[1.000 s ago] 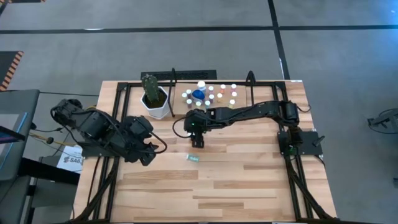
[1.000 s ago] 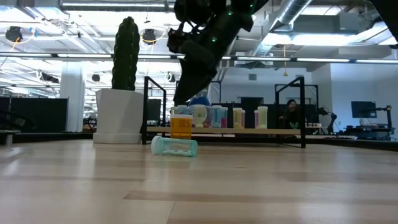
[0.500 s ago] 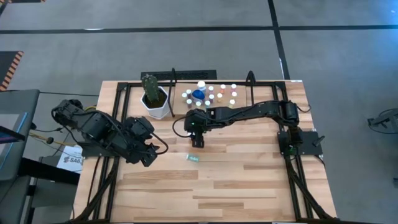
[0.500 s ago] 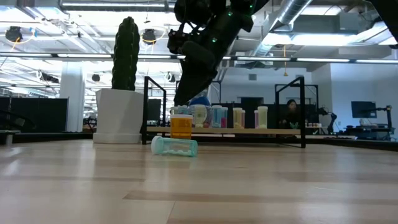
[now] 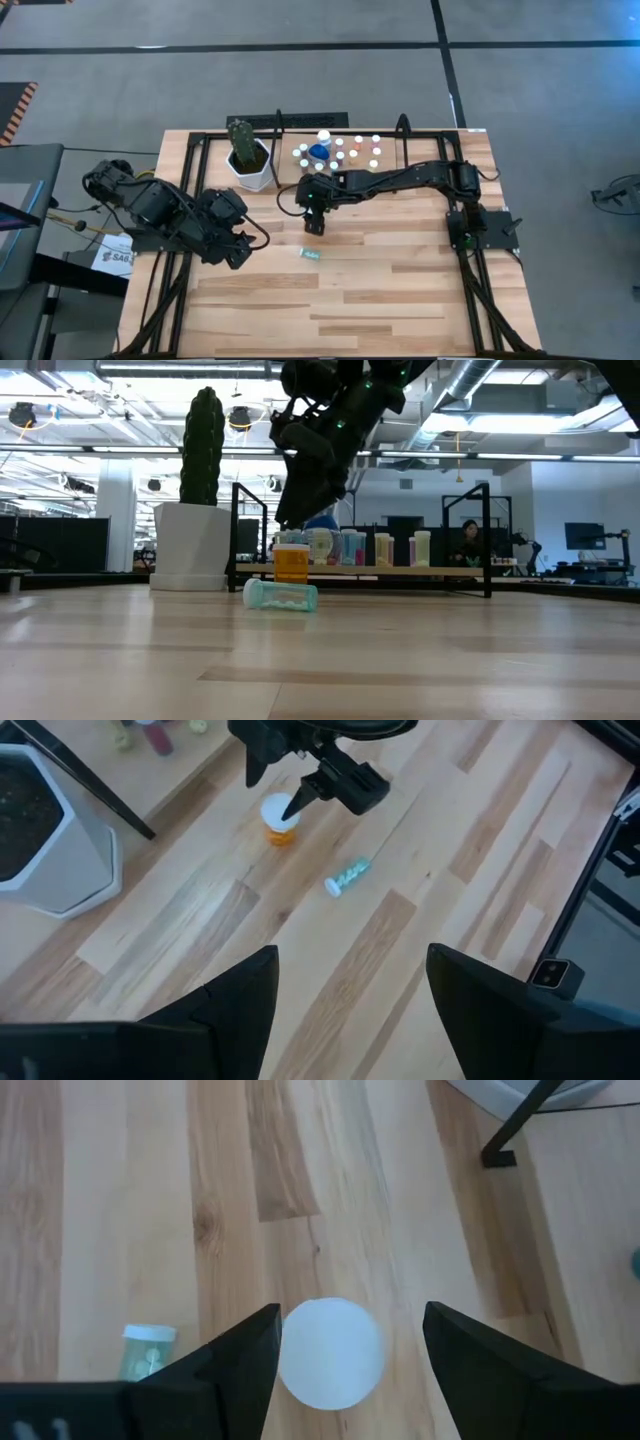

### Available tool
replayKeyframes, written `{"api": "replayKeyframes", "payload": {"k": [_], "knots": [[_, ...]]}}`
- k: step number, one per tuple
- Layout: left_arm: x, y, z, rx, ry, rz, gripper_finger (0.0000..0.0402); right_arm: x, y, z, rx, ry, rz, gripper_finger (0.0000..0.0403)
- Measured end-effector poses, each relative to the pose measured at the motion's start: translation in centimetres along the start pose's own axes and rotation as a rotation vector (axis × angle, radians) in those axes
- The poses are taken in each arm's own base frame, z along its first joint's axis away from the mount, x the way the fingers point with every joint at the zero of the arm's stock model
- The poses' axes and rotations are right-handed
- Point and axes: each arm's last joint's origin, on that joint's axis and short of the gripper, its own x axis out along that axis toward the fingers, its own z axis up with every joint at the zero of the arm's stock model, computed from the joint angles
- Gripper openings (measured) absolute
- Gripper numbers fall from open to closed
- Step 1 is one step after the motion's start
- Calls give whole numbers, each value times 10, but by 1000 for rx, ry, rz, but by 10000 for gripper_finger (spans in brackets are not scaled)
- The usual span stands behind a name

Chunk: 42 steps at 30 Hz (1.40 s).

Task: Pick and place medicine bottles onto shelf by color
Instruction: Put the large orange pill bottle on the shelf

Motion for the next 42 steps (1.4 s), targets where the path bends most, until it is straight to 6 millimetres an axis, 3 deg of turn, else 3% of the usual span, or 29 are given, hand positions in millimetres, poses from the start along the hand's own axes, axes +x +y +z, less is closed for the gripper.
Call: {"api": "replayKeyframes", "payload": {"k": [21,33,42], "knots": [[-2,-2,-5,5,-16,2,240,0,4,-2,99,25,84,270],[-2,-2,-4,-9,-22,3,240,0,3,-3,94,40,108,340],[-2,-2,-4,-18,-25,4,240,0,9,-7,-36,70,80,346]]}}
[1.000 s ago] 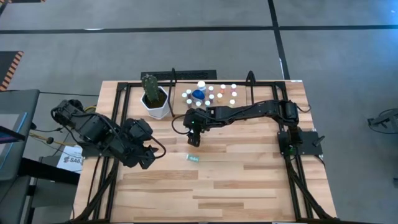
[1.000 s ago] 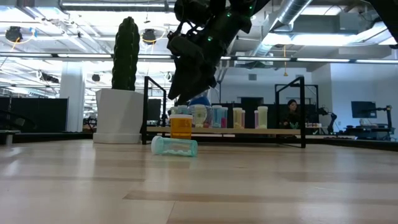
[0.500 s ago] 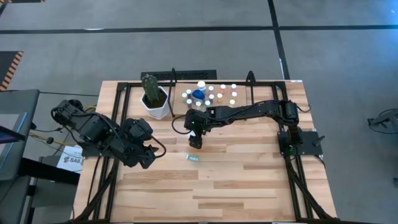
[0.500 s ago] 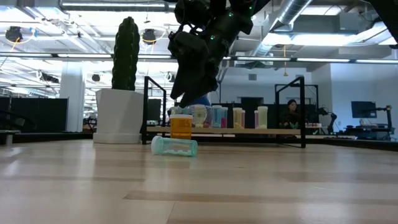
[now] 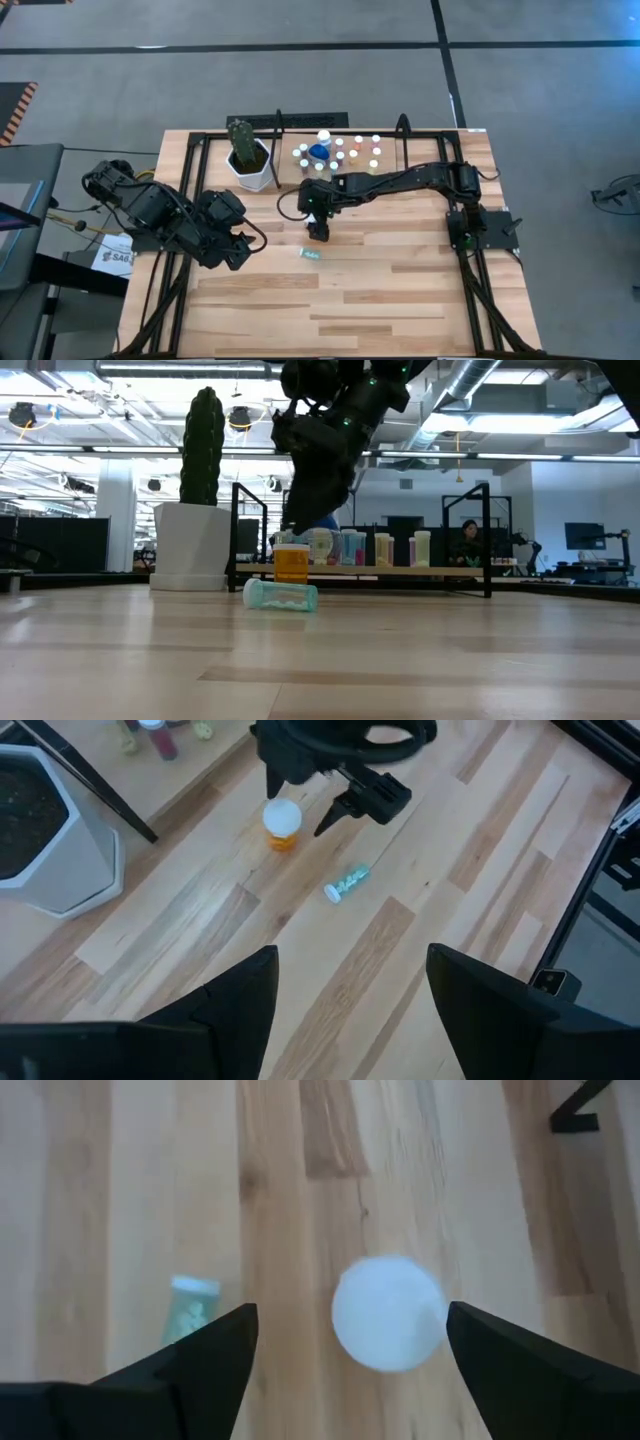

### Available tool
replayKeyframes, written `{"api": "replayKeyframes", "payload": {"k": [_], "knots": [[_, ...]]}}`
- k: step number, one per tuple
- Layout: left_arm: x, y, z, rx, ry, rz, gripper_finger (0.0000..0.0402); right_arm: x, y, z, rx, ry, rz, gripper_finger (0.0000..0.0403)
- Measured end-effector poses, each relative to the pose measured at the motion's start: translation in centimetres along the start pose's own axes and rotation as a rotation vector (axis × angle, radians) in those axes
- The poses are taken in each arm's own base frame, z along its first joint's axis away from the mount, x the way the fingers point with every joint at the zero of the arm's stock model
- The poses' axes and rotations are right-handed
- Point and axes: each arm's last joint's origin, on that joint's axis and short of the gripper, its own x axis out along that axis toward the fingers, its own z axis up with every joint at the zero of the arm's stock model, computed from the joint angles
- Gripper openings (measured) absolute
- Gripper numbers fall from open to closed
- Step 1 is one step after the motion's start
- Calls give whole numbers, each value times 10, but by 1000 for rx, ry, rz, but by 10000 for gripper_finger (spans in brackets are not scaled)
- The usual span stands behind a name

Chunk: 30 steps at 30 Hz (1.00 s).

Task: Pick and place medicine bottles onto shelf by color
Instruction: Put the large orange pill bottle on the shelf

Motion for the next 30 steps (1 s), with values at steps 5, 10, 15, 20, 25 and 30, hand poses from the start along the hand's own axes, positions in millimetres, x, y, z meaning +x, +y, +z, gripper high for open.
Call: {"api": "replayKeyframes", "payload": {"k": [5,10,15,20,25,30], "knots": [[0,0,0,0,-10,4,240,0,-1,-1,-44,11,-44,344],[0,0,1,0,-18,8,240,0,-3,-1,-78,11,-47,347],[0,0,1,0,-18,8,240,0,-2,1,-87,-10,-46,344],[0,0,1,-1,-20,9,240,0,-2,2,-89,-18,-46,336],[0,0,1,0,-21,9,239,0,-3,4,-92,-45,-47,335],[0,0,1,-3,-21,9,239,17,-5,-1,-83,-12,-50,335]]}}
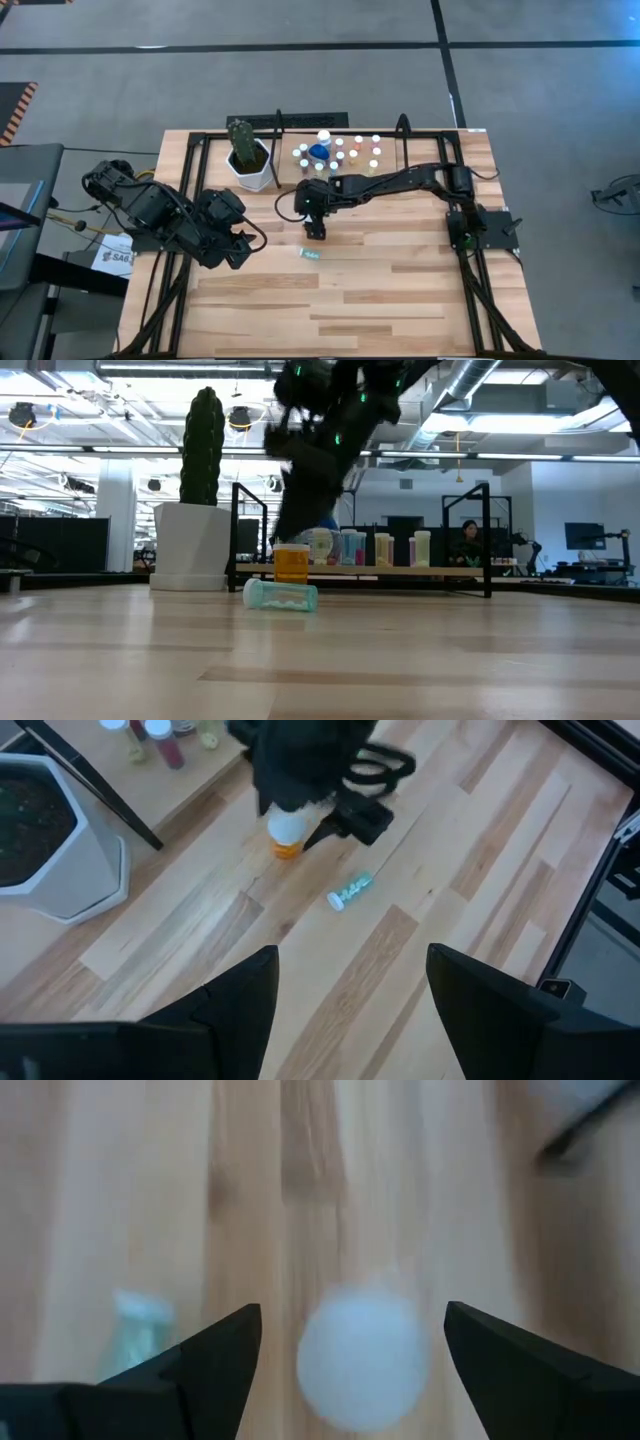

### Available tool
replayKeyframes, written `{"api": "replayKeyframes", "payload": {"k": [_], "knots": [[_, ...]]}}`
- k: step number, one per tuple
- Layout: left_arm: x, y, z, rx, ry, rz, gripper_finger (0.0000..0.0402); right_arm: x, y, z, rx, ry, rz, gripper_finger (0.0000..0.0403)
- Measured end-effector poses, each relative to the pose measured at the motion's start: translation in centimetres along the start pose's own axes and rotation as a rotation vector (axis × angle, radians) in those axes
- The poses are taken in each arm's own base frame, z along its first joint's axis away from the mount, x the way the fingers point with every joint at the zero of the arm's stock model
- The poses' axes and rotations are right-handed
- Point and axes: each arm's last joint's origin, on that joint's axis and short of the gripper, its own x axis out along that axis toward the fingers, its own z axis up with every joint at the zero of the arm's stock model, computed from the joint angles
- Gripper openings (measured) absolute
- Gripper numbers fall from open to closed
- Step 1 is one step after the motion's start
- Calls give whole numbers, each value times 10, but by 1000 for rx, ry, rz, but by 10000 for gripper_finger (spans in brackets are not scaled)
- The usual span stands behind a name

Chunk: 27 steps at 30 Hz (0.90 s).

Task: Pick and place medicine bottles onto shelf by color
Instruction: Put the large orange pill bottle on the shelf

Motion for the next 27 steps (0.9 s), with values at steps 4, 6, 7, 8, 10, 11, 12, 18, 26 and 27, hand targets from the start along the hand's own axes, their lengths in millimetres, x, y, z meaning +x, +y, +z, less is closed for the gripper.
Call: {"api": "replayKeyframes", "payload": {"k": [4,6,7,8,10,11,12,18,26,27], "knots": [[0,0,0,-5,1,0,239,16,2,-6,-3,38,-6,332],[0,1,0,-5,1,2,239,21,3,-11,1,69,-6,331],[0,1,0,-5,2,3,239,26,3,-10,12,55,-6,331],[0,0,0,-5,2,3,239,30,3,-11,21,59,-6,331],[0,1,0,-5,4,3,239,30,3,-14,29,81,-7,331],[0,1,0,-4,5,4,239,32,3,-11,31,53,-7,330],[0,1,0,-3,7,5,239,33,2,-10,31,42,-9,330],[0,1,0,-3,6,6,239,35,6,-14,19,72,-1,321],[0,1,0,-3,4,7,239,34,9,-12,11,57,6,318],[0,1,0,-3,4,8,239,34,9,-12,11,57,6,318]]}}
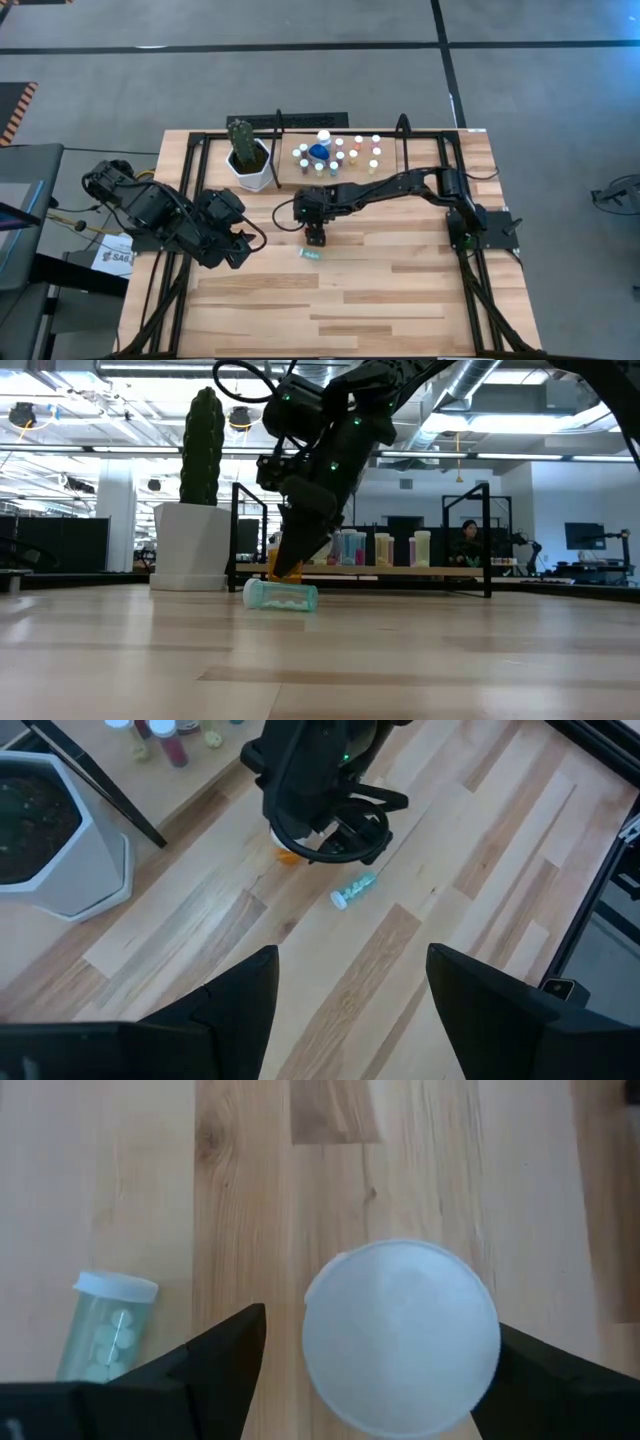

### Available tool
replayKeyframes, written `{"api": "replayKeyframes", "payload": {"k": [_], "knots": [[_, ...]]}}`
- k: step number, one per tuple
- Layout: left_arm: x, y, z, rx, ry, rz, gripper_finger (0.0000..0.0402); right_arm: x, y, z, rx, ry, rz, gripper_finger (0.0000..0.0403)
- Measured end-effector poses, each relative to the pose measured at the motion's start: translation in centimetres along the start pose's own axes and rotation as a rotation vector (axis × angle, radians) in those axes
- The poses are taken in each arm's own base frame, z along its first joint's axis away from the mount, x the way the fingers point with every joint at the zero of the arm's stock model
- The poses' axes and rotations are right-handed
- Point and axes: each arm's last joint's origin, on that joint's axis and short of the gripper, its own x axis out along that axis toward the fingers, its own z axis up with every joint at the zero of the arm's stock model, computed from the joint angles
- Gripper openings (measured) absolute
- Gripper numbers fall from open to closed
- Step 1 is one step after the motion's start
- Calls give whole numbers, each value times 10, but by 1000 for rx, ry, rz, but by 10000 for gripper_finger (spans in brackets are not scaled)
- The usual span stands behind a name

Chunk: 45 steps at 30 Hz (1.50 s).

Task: Pick and place medicine bottles onto shelf by color
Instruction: Put the large orange pill bottle on the shelf

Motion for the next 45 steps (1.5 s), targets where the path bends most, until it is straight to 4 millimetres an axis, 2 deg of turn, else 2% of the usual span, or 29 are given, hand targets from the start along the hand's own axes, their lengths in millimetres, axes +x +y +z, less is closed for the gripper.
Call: {"api": "replayKeyframes", "payload": {"k": [6,14,25,31,39,45], "knots": [[0,0,0,0,0,0,239,-1,-1,3,1,-11,-1,309],[0,-1,0,-4,-3,-7,239,-9,-1,15,2,-53,-1,271],[0,-1,1,-3,-15,-2,240,-11,-1,9,-6,18,-1,208],[0,-1,1,-4,-25,1,240,-17,-2,6,-5,56,0,212],[2,1,6,-62,-60,14,240,-63,-18,11,-95,179,-73,217],[7,1,12,-126,-81,25,240,-106,-50,8,-87,207,-101,215]]}}
